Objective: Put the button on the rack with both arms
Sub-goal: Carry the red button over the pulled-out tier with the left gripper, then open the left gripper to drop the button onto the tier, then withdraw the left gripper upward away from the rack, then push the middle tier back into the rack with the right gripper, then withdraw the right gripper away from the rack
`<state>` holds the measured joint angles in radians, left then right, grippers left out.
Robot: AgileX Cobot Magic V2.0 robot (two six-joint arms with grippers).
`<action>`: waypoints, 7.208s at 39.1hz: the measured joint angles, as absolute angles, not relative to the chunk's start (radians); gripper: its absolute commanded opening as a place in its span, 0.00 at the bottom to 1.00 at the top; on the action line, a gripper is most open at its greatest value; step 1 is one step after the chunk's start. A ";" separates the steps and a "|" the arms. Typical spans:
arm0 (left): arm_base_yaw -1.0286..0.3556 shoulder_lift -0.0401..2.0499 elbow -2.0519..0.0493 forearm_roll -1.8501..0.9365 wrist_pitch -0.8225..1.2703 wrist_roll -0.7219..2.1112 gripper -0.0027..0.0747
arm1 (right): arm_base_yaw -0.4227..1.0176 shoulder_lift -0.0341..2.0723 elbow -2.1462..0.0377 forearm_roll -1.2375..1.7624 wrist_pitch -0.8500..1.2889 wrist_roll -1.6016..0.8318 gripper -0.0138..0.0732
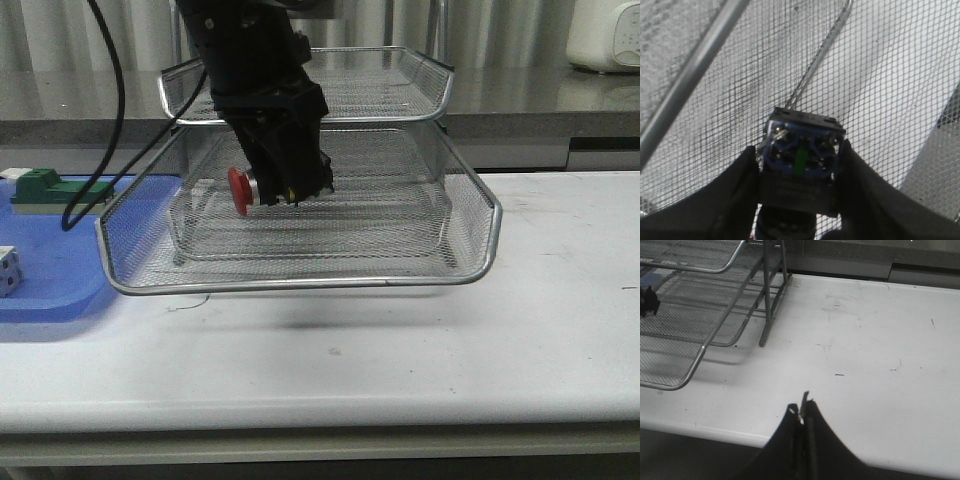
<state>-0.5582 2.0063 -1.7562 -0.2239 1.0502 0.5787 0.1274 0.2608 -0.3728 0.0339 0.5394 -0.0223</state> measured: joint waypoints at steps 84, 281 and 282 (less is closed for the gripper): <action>-0.262 0.393 -0.423 -0.154 0.433 0.248 0.01 | 0.127 0.261 -0.373 0.036 0.539 -0.022 0.03; -0.262 0.224 -0.391 -0.170 0.420 0.246 0.01 | 0.173 0.195 -0.312 0.028 0.390 -0.022 0.03; -0.262 0.224 -0.391 -0.170 0.420 0.246 0.01 | 0.173 0.194 -0.312 0.028 0.389 -0.022 0.03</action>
